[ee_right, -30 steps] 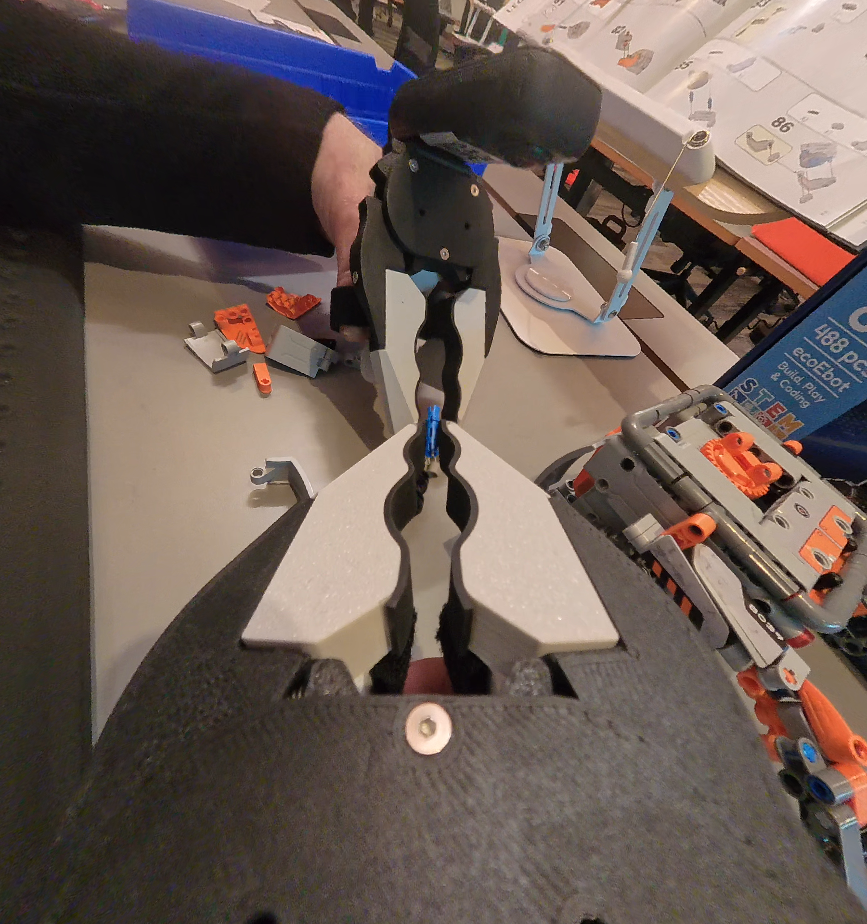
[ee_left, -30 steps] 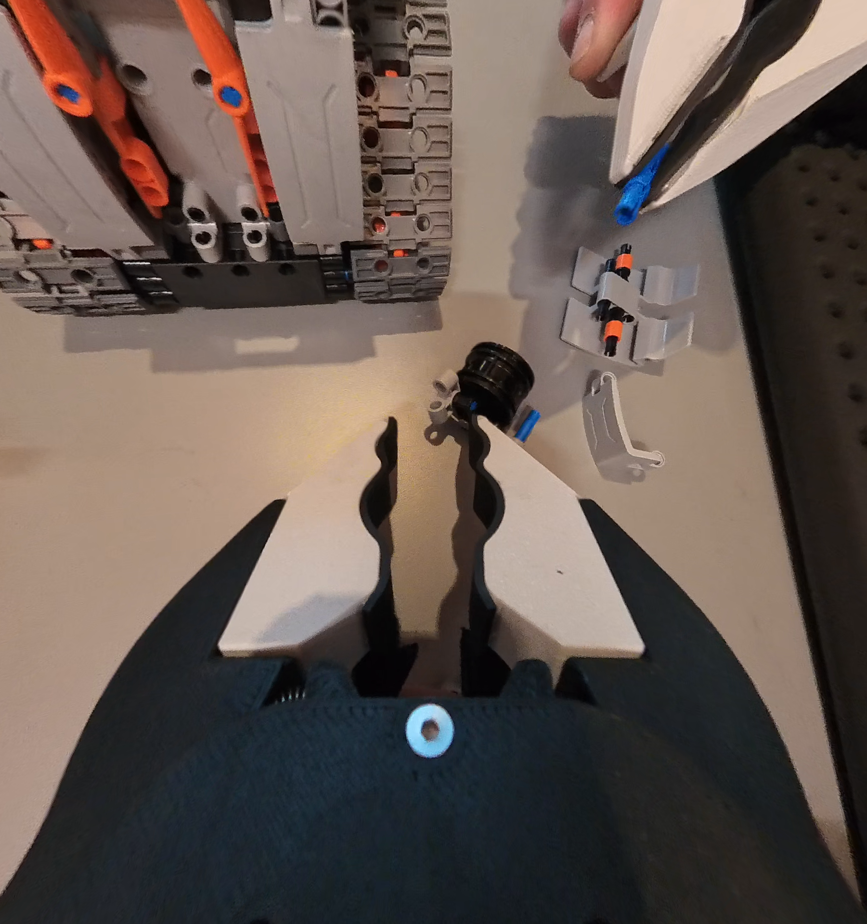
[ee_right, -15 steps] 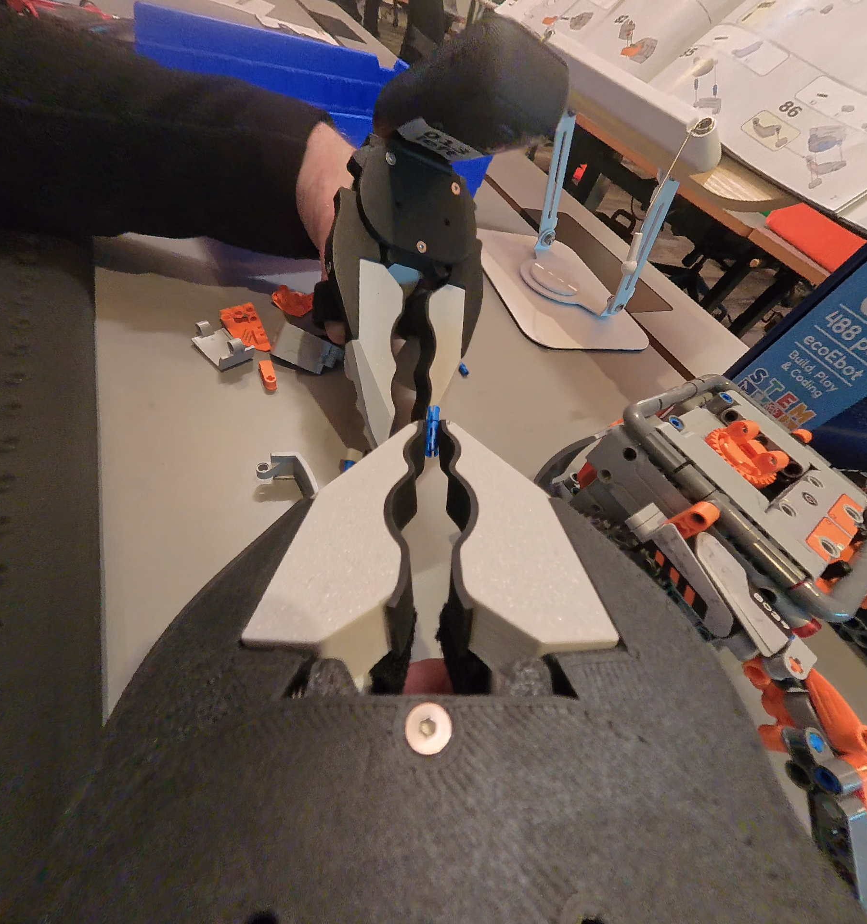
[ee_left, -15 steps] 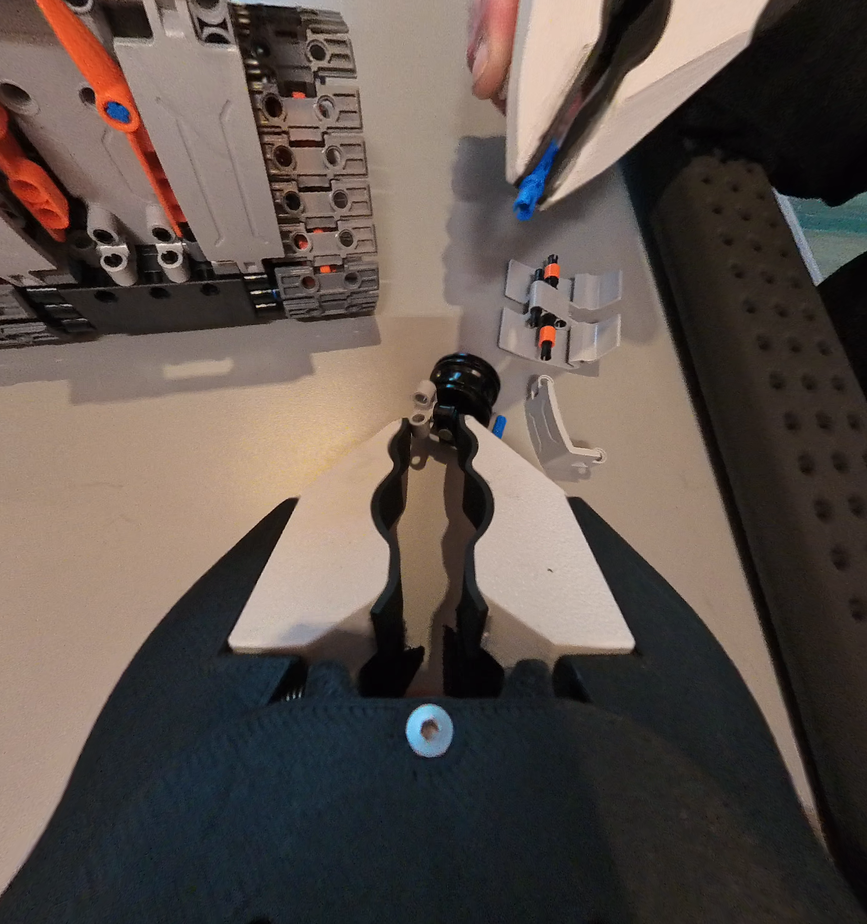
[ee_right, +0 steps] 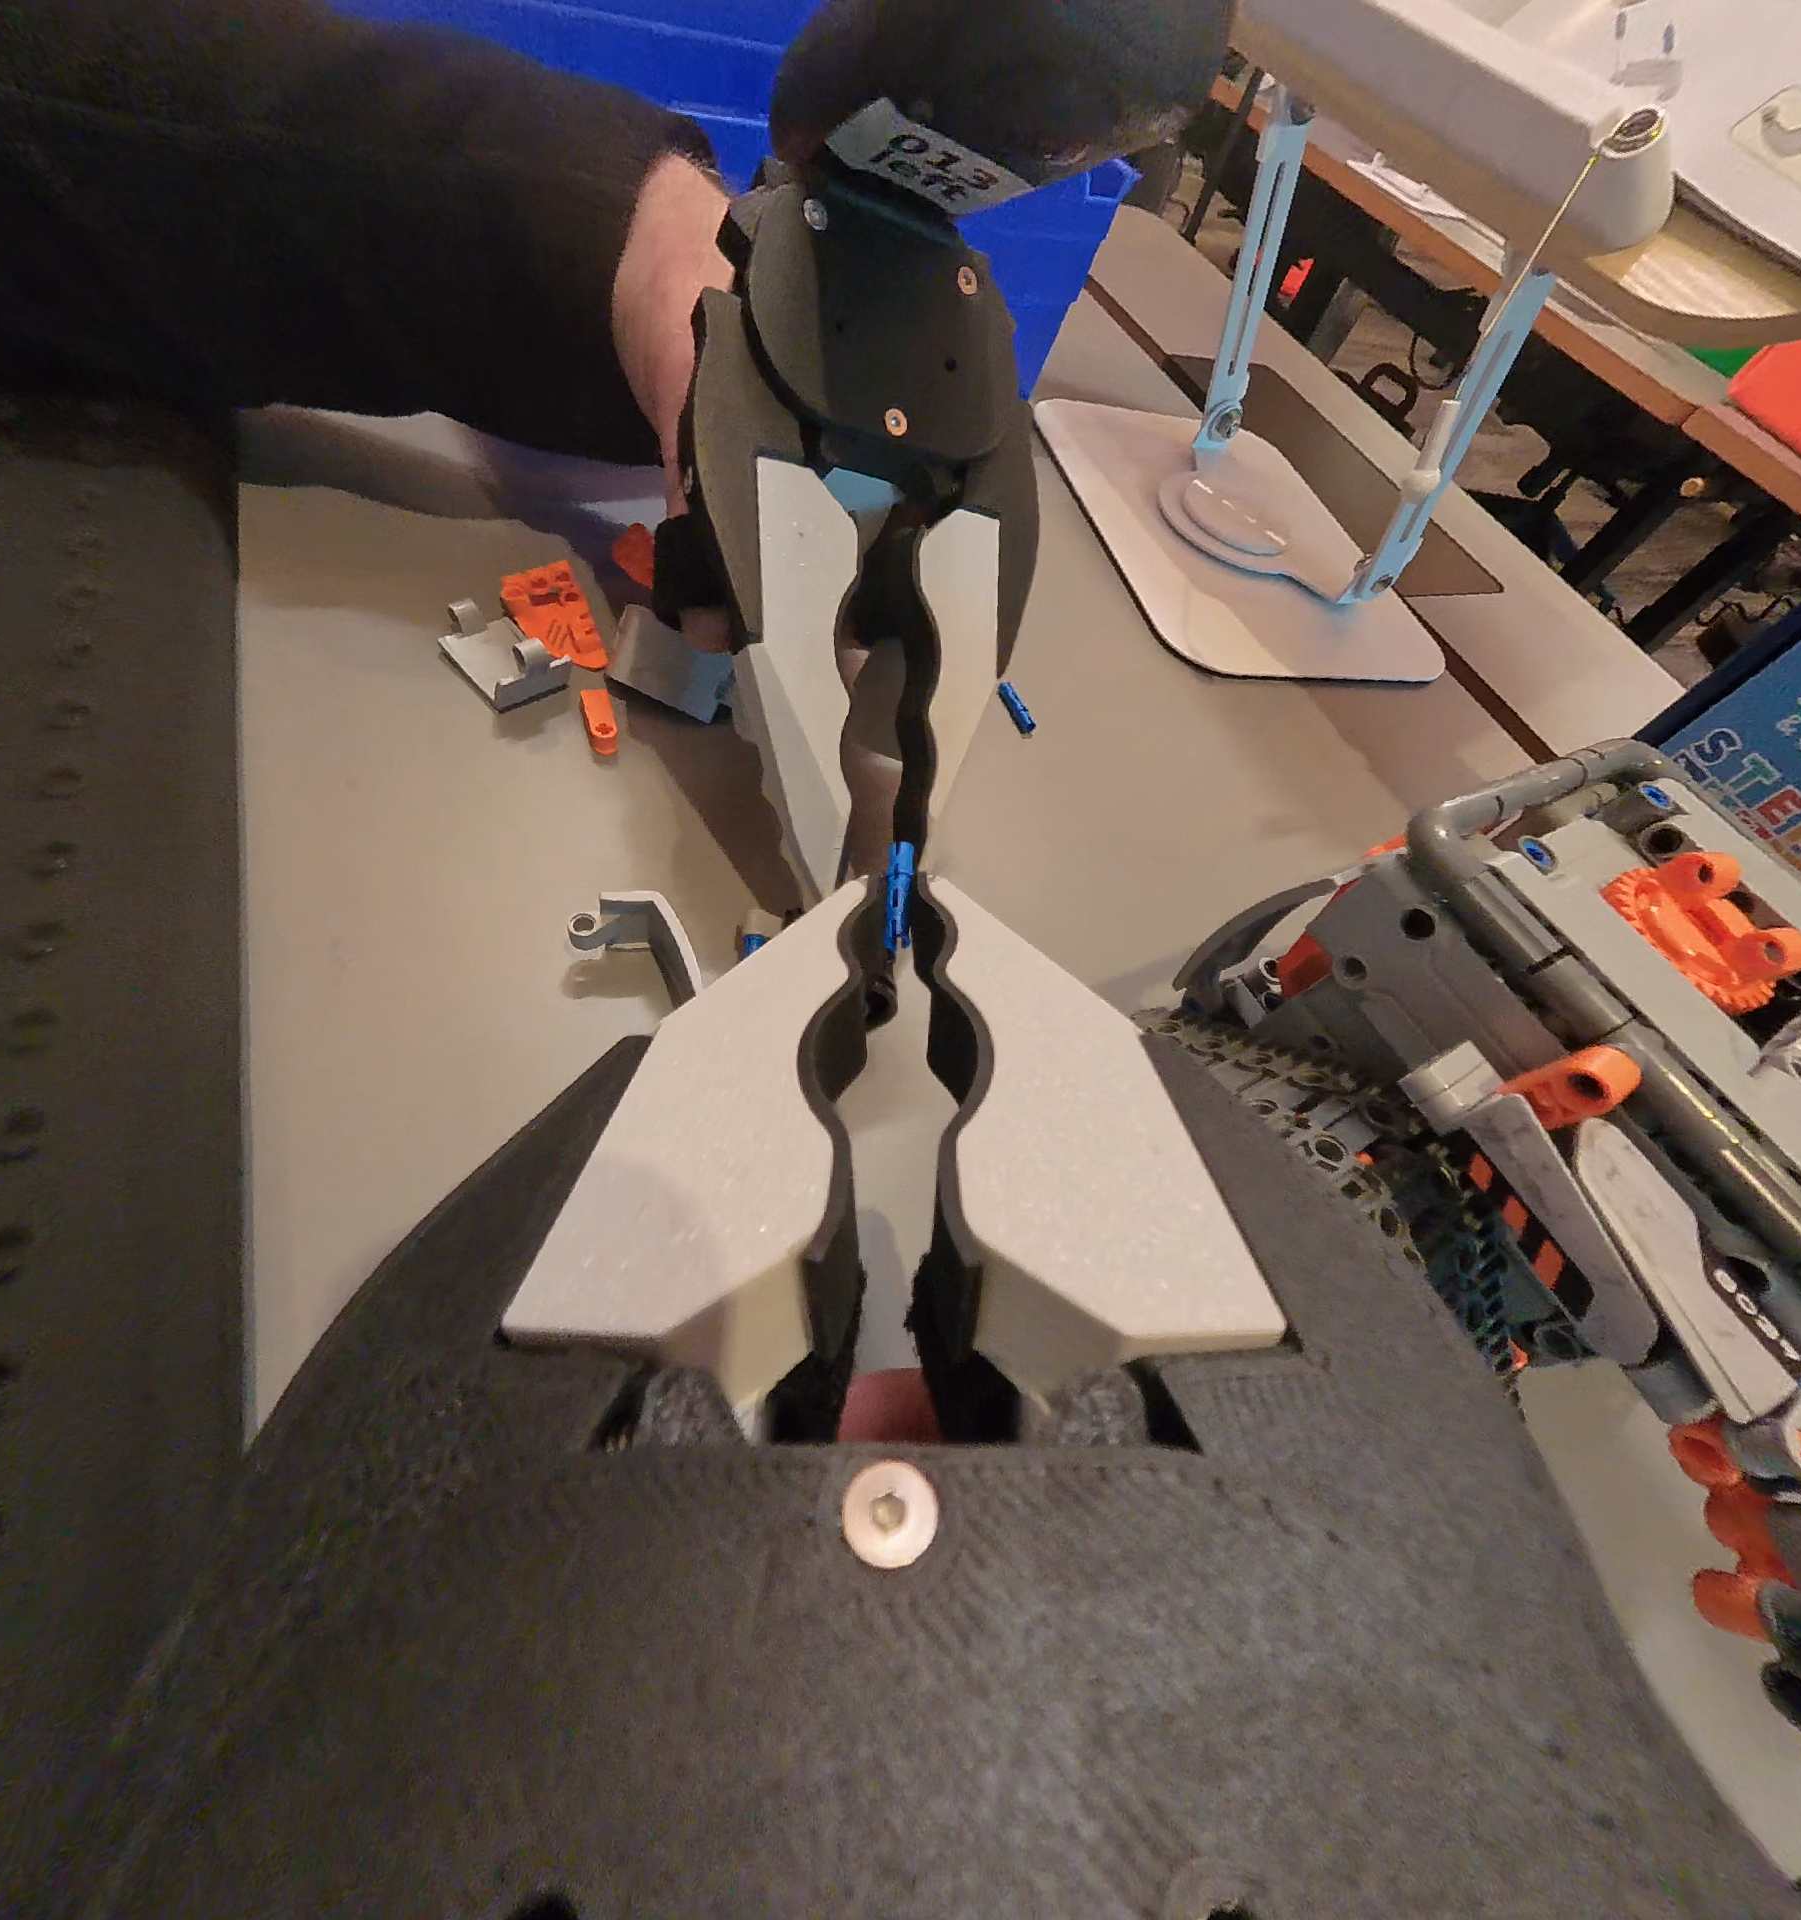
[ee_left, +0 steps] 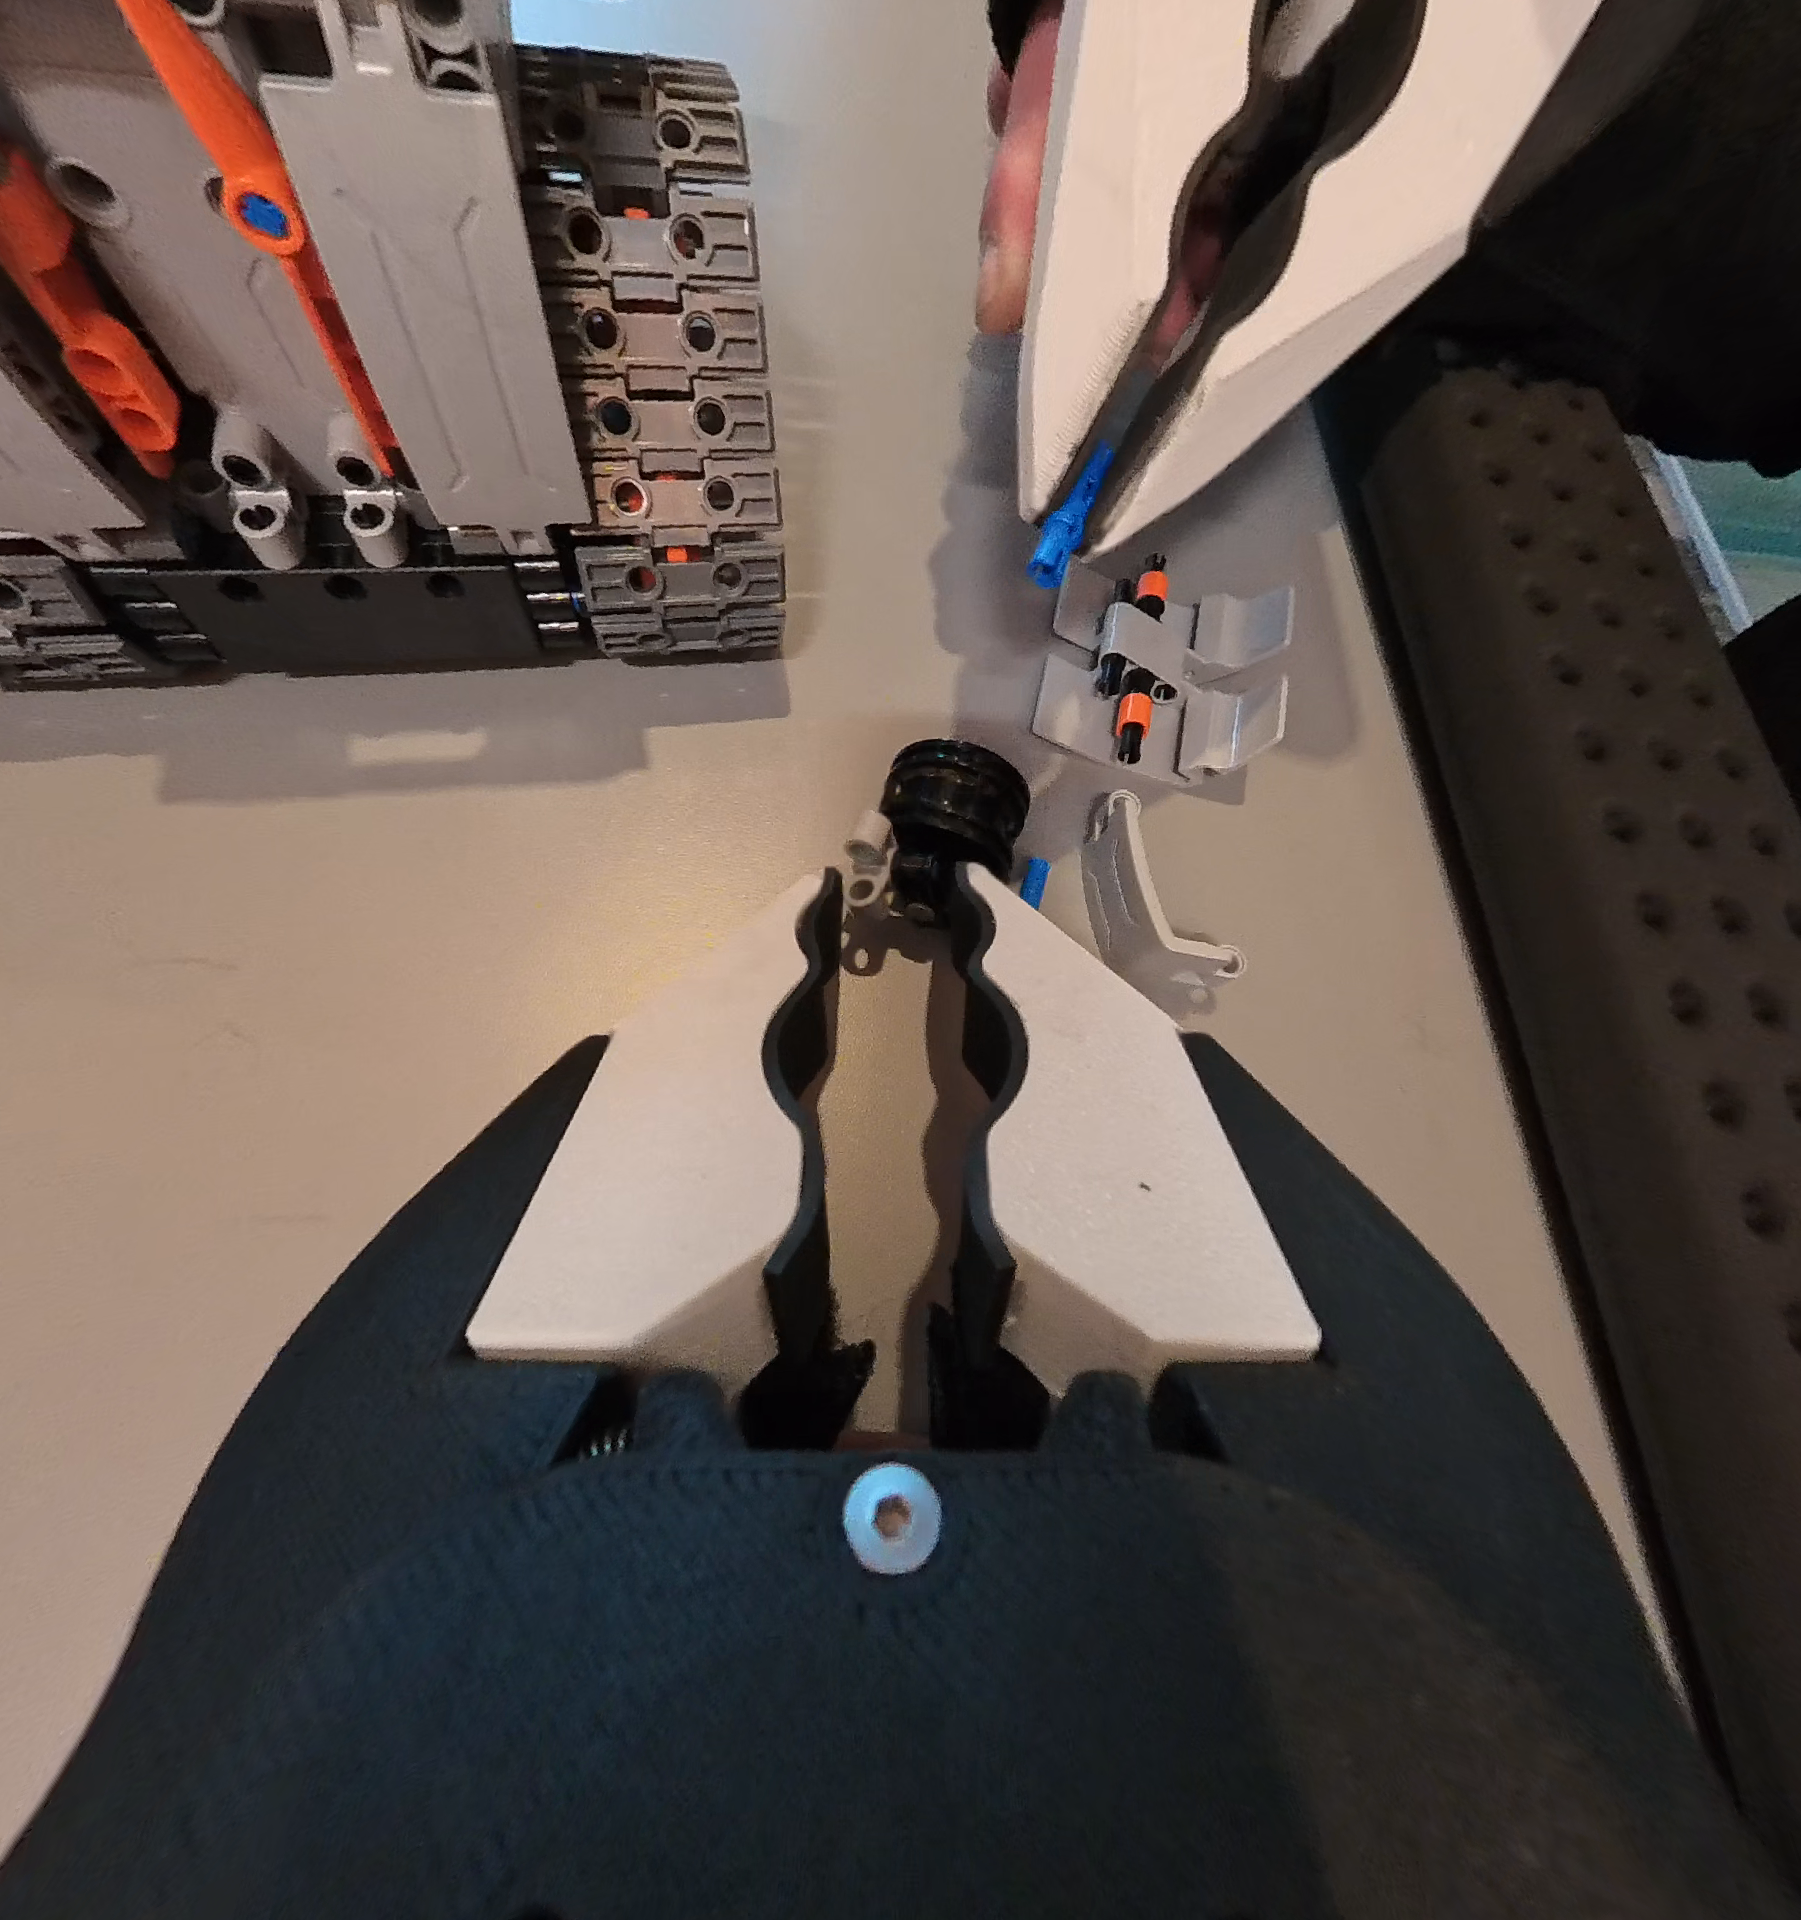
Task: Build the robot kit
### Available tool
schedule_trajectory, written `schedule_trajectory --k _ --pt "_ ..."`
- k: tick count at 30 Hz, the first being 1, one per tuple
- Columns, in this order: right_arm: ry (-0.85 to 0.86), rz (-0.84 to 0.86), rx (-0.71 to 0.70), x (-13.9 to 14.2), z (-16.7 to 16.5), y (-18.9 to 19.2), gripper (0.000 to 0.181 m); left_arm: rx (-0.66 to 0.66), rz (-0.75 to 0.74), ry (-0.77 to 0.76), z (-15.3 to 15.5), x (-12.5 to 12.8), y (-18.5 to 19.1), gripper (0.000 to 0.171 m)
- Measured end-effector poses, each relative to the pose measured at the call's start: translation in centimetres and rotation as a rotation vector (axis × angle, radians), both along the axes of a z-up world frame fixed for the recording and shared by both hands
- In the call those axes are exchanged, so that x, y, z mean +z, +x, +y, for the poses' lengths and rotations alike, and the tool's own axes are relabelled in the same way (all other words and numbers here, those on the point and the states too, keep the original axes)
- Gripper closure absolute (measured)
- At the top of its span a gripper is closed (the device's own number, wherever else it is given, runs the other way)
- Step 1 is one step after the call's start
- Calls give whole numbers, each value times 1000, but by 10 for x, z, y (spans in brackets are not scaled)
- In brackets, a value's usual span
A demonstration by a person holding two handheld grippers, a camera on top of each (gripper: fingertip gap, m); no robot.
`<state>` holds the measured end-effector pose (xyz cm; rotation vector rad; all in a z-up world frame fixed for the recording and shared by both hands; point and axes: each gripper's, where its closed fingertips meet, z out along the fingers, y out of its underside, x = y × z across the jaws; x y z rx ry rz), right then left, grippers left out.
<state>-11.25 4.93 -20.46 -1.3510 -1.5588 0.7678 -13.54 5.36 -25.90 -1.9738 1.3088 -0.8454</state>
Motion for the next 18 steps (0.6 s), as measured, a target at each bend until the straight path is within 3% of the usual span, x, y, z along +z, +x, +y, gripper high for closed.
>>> schedule_trajectory --k 18 --pt "-11 16 6 3 -1 1 179 -59 -59 -96 -15 5 2 154"
